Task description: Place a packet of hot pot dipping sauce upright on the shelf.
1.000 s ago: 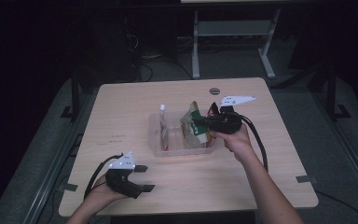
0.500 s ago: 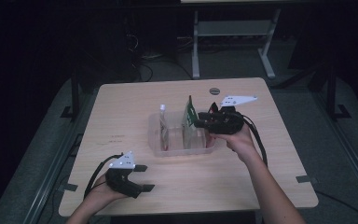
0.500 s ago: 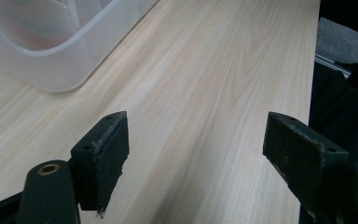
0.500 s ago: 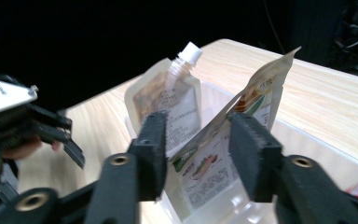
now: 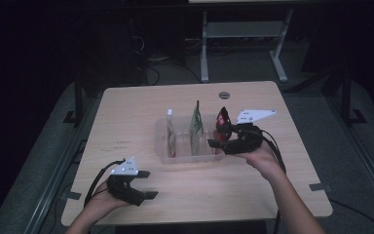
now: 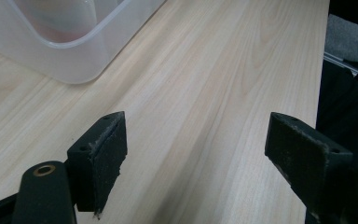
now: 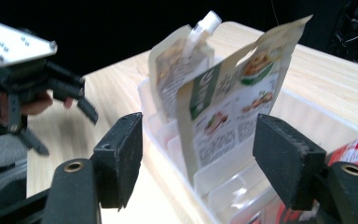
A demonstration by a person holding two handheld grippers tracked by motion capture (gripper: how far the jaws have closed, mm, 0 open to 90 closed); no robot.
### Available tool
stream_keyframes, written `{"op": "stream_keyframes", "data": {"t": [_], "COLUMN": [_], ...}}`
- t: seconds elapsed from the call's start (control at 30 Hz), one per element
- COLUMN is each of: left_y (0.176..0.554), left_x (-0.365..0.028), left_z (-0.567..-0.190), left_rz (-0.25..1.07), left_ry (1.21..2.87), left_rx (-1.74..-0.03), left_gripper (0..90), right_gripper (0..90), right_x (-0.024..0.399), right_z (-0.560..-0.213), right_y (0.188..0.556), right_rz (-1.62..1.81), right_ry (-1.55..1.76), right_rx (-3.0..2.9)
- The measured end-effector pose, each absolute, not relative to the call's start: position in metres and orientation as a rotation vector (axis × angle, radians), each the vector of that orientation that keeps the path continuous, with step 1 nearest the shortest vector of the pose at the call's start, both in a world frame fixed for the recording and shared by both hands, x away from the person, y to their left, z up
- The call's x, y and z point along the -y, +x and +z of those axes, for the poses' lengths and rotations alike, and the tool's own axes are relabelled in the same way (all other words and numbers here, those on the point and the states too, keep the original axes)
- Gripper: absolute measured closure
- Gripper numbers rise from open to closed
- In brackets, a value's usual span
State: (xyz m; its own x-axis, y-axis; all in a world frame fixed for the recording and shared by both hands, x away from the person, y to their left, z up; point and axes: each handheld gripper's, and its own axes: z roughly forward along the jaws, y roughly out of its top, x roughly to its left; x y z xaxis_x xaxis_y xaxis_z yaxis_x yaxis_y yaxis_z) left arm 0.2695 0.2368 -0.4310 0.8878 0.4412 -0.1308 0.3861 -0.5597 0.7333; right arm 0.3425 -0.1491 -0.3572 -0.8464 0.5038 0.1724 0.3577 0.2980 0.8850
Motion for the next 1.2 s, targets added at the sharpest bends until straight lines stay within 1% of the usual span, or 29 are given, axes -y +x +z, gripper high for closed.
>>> {"op": "stream_keyframes", "data": {"t": [0.27, 0.6, 0.8, 0.97, 1.07, 1.2], "left_y": [0.27, 0.266, 0.256, 0.249, 0.249, 0.25], "left_x": [-0.242, -0.247, -0.26, -0.274, -0.28, -0.283], "left_z": [-0.431, -0.431, -0.436, -0.44, -0.44, -0.442], "left_rz": [0.096, 0.097, 0.095, 0.119, 0.132, 0.159], "left_ry": [2.232, 2.254, 2.247, 2.243, 2.232, 2.263], "left_rx": [-0.606, -0.625, -0.659, -0.687, -0.702, -0.705], "left_gripper": [18.9, 18.1, 18.0, 17.9, 17.9, 17.9], "right_gripper": [30.2, 27.7, 27.0, 26.3, 25.2, 23.6], "right_x": [0.159, 0.171, 0.184, 0.195, 0.201, 0.206], "right_z": [-0.366, -0.386, -0.401, -0.412, -0.421, -0.434], "right_y": [0.323, 0.301, 0.292, 0.288, 0.285, 0.283], "right_rz": [1.537, 1.463, 1.411, 1.371, 1.333, 1.234], "right_ry": [0.769, 0.751, 0.788, 0.835, 0.855, 0.864], "right_rx": [-2.45, -2.485, -2.499, -2.499, -2.498, -2.522]}}
